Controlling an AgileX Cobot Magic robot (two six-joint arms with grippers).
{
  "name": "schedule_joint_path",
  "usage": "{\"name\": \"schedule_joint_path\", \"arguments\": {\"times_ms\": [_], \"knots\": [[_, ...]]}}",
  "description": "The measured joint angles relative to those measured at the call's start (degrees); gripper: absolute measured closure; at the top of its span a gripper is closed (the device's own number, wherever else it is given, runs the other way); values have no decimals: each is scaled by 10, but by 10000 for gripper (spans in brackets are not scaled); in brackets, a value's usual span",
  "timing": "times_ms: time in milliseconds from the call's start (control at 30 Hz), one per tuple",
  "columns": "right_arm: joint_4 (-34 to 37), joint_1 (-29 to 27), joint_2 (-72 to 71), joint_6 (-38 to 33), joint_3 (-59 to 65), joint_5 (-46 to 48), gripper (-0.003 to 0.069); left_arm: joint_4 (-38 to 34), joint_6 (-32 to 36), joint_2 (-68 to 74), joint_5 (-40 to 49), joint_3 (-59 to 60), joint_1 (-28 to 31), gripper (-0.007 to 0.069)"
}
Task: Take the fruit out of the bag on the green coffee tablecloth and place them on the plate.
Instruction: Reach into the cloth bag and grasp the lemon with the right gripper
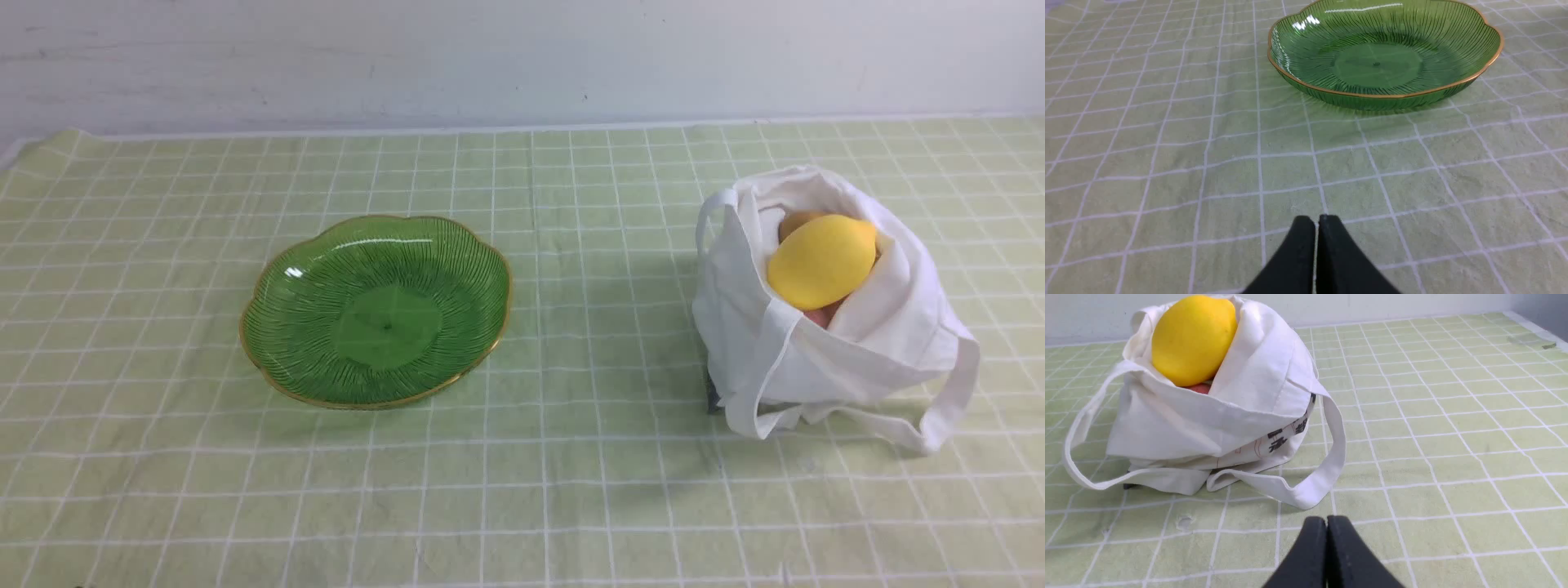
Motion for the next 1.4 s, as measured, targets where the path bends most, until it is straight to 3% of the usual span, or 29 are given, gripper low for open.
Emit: {"name": "schedule_joint_path", "arguments": {"times_ms": [1200, 1400], "knots": [[0, 0, 0, 0, 0, 0, 673, -11, 0, 0, 0, 0, 0, 632], [0, 0, 0, 0, 0, 0, 673, -57, 0, 0, 0, 0, 0, 632]]}}
